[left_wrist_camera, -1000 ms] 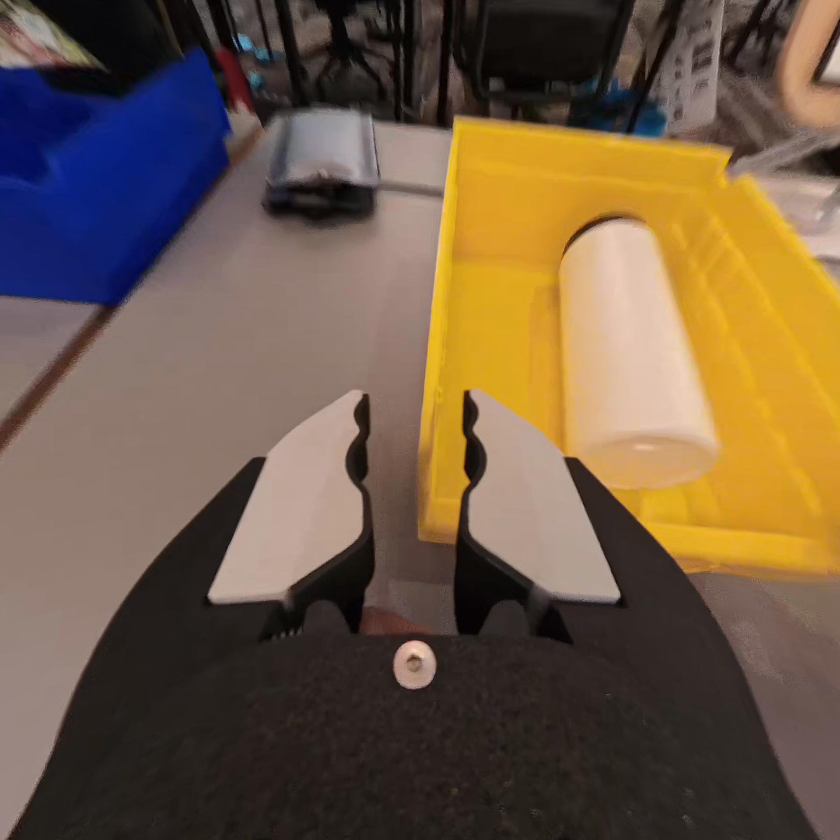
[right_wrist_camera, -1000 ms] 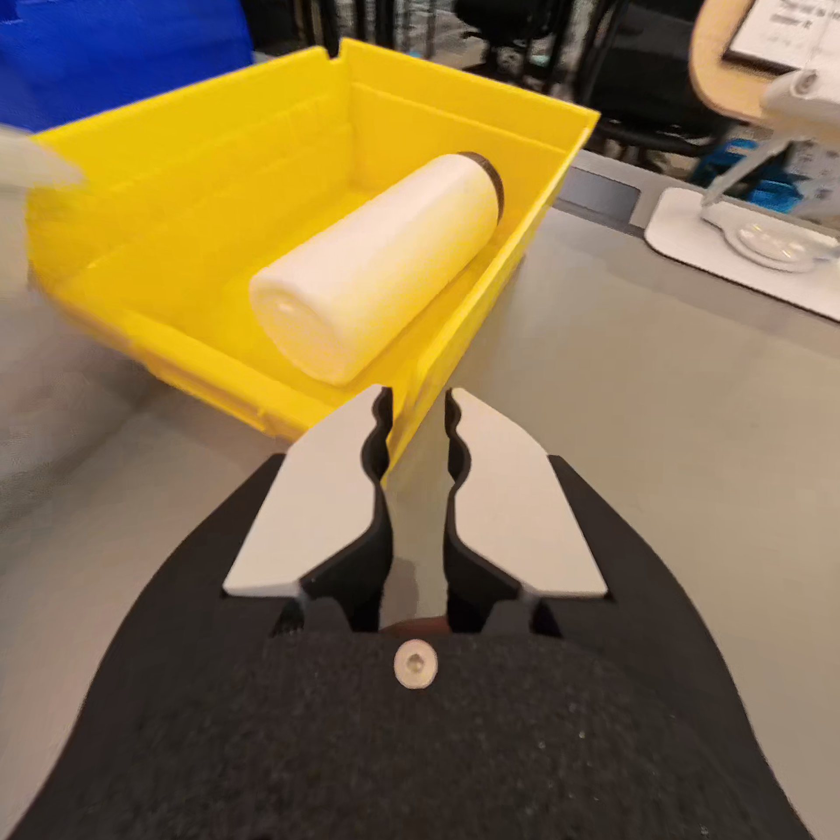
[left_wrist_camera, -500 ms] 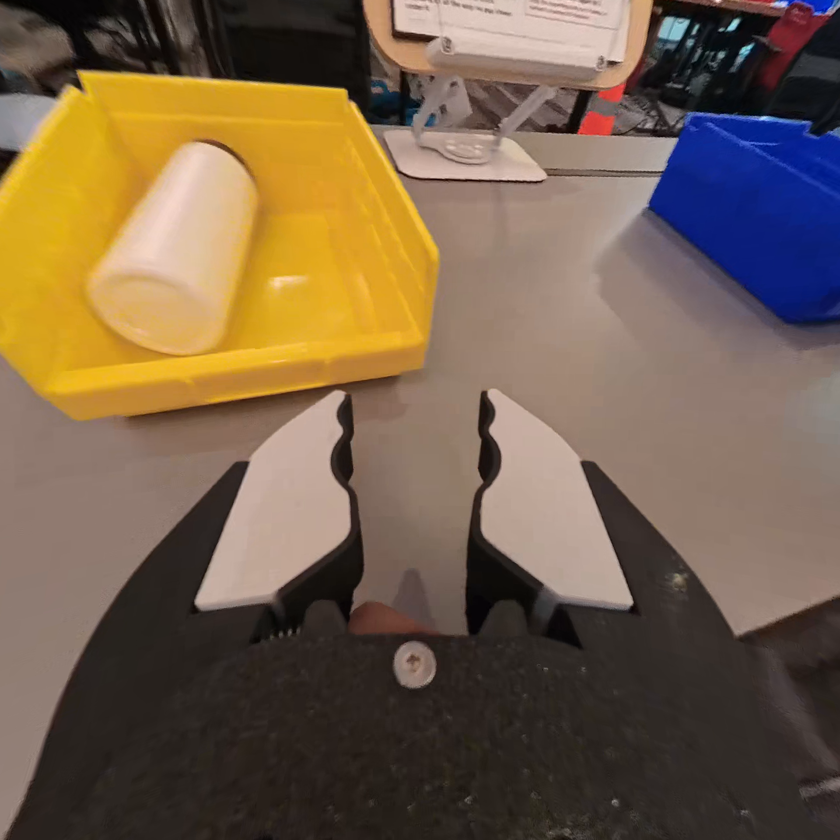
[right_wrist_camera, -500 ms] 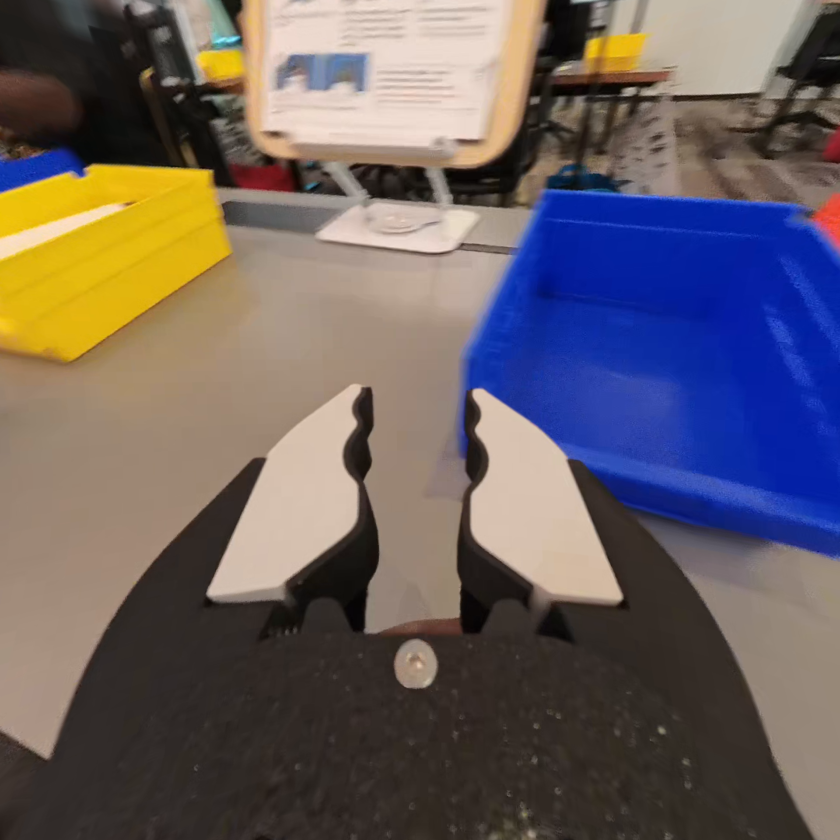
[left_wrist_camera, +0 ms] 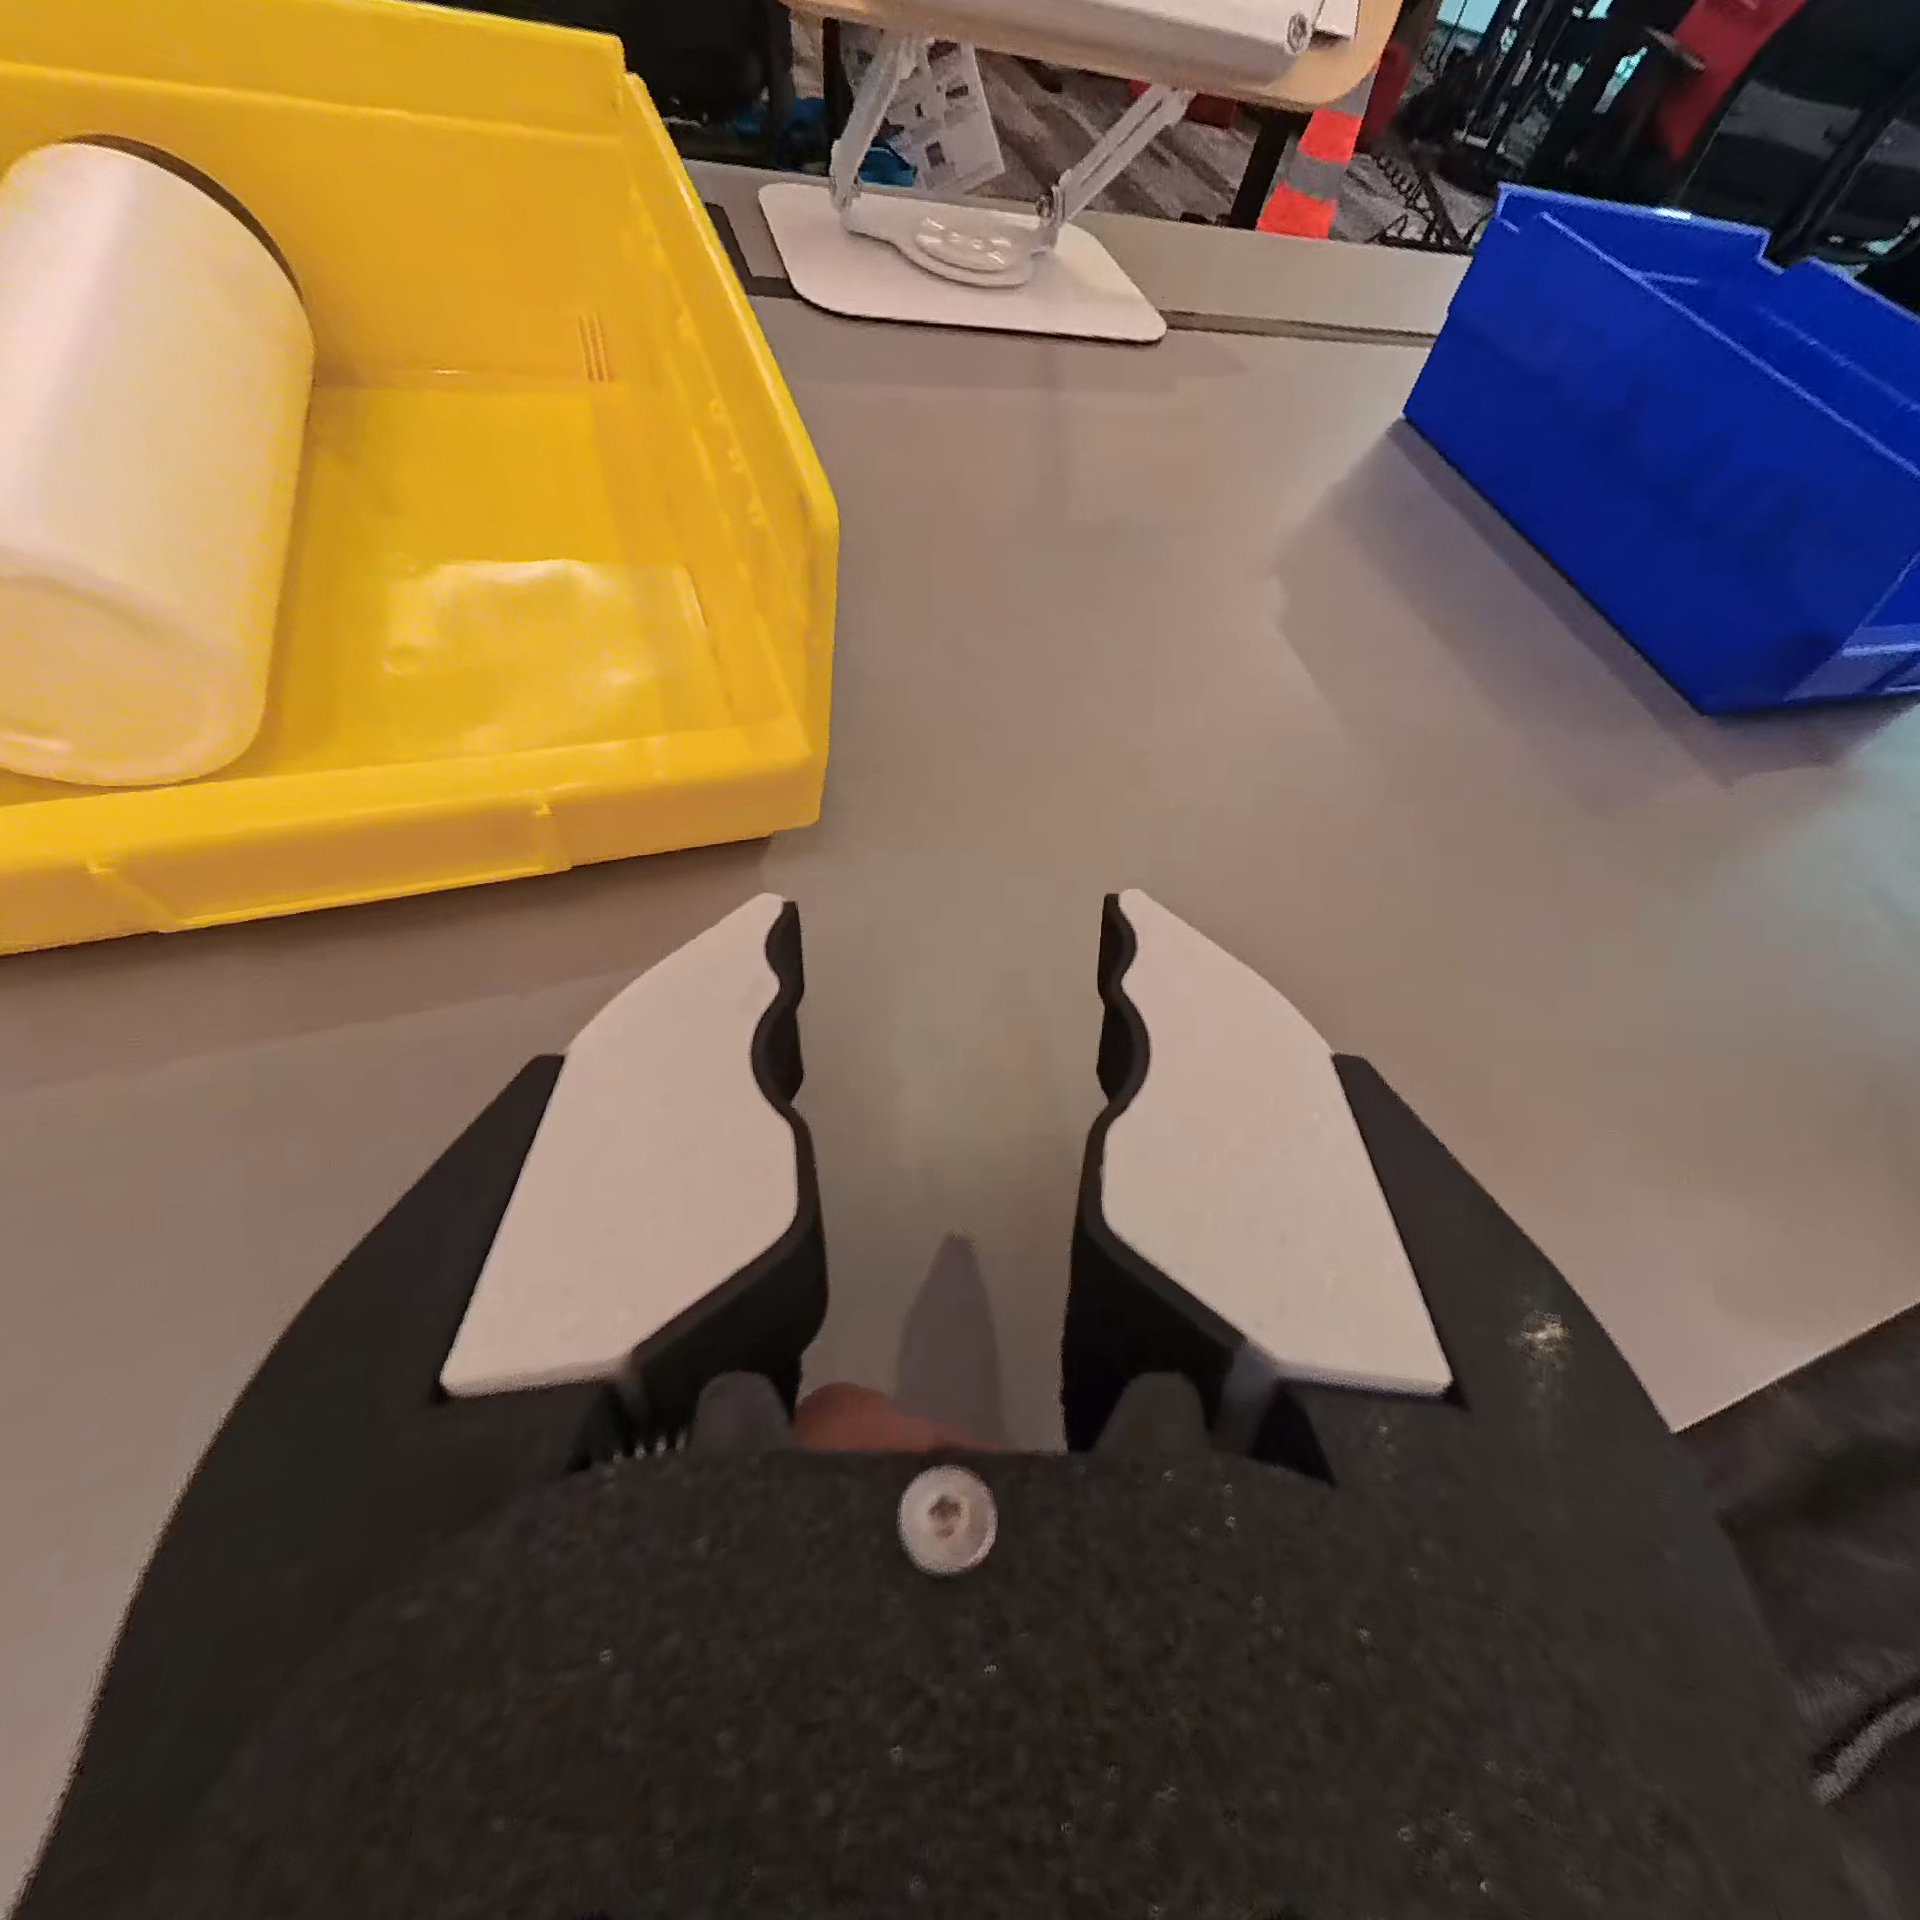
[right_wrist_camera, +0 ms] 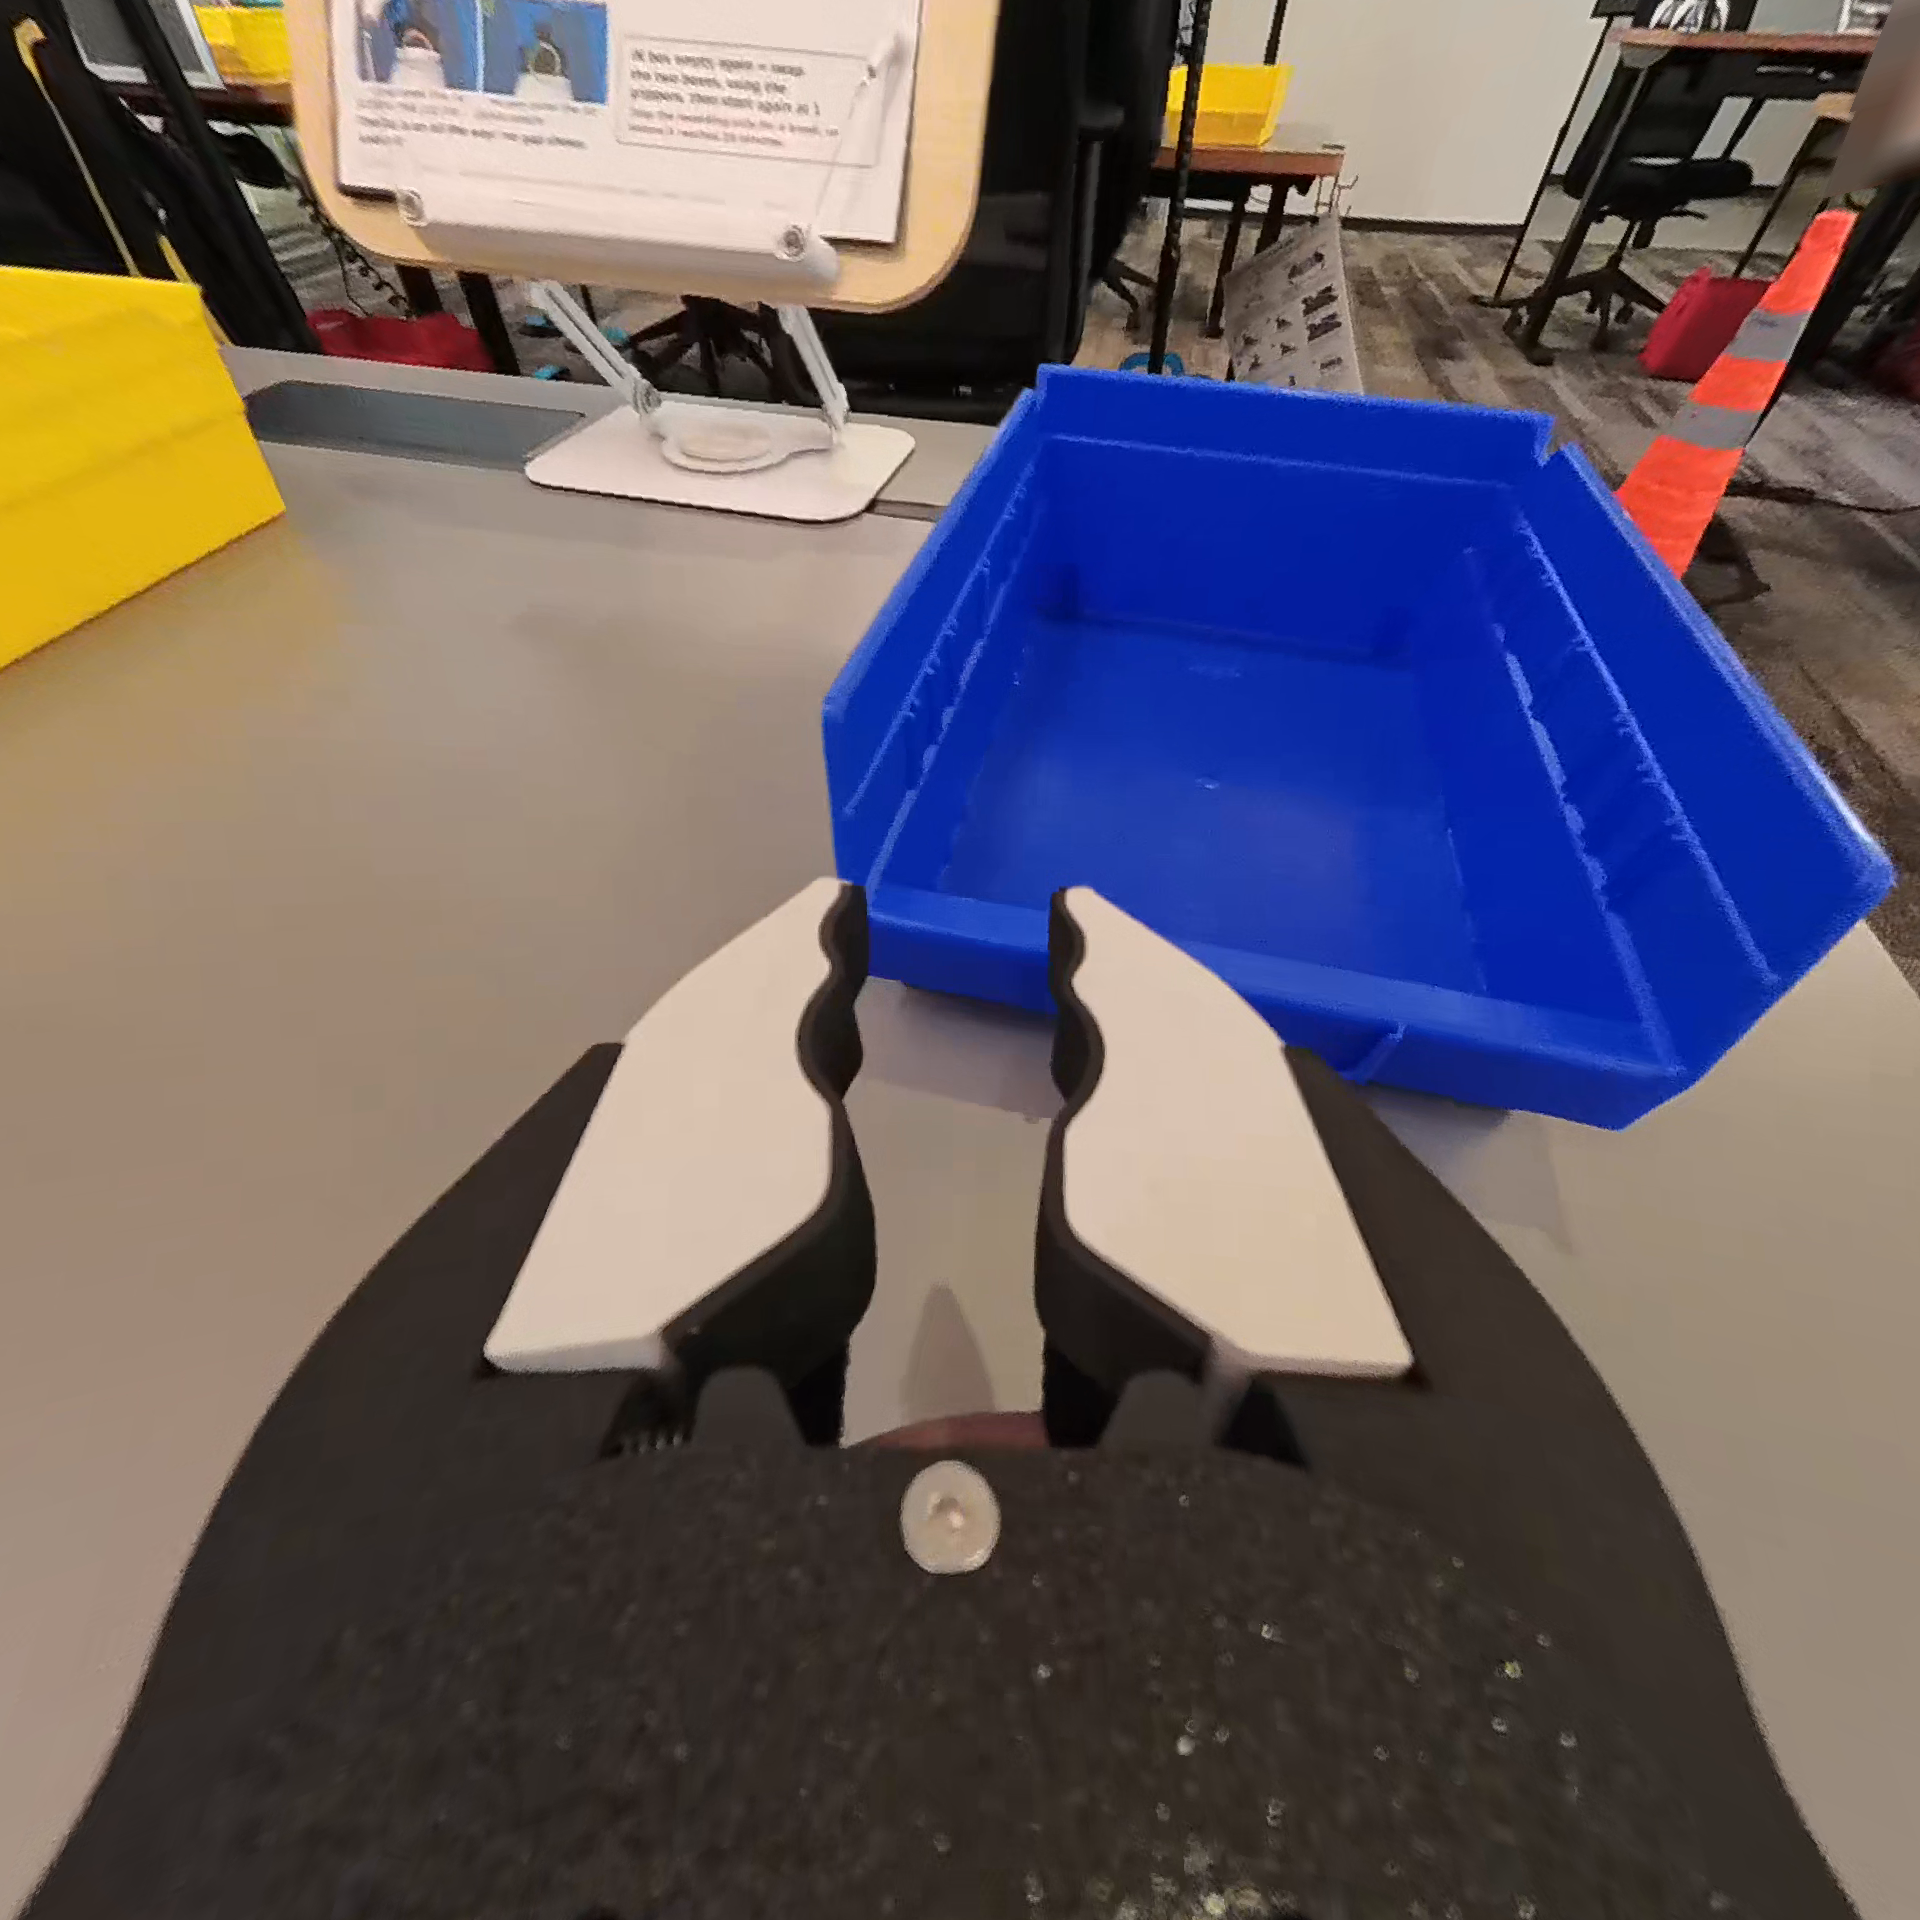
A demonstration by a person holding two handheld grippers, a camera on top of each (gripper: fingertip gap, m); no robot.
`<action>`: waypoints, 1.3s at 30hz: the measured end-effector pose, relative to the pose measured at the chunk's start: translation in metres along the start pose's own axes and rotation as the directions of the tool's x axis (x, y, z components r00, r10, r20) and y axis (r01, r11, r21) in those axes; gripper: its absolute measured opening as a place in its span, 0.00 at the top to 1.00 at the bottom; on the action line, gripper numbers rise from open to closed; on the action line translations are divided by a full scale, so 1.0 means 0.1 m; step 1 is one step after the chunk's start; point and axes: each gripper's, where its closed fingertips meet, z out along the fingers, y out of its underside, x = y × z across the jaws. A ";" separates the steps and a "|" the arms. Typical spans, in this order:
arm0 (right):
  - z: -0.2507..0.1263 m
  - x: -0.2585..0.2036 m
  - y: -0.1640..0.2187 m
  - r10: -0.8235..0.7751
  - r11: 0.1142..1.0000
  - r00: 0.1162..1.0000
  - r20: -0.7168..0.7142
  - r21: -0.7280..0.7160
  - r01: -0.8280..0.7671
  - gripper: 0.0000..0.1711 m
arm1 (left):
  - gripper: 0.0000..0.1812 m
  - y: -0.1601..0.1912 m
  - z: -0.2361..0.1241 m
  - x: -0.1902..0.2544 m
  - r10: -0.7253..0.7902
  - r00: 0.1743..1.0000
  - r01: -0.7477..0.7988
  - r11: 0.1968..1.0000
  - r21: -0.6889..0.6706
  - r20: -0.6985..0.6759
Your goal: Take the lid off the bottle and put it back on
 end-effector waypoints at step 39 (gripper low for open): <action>-0.02 -0.17 0.06 -0.048 0.998 0.997 0.056 -0.047 0.050 0.79 | 0.55 -0.92 1.82 -2.40 0.188 0.925 0.129 0.664 -0.737 0.331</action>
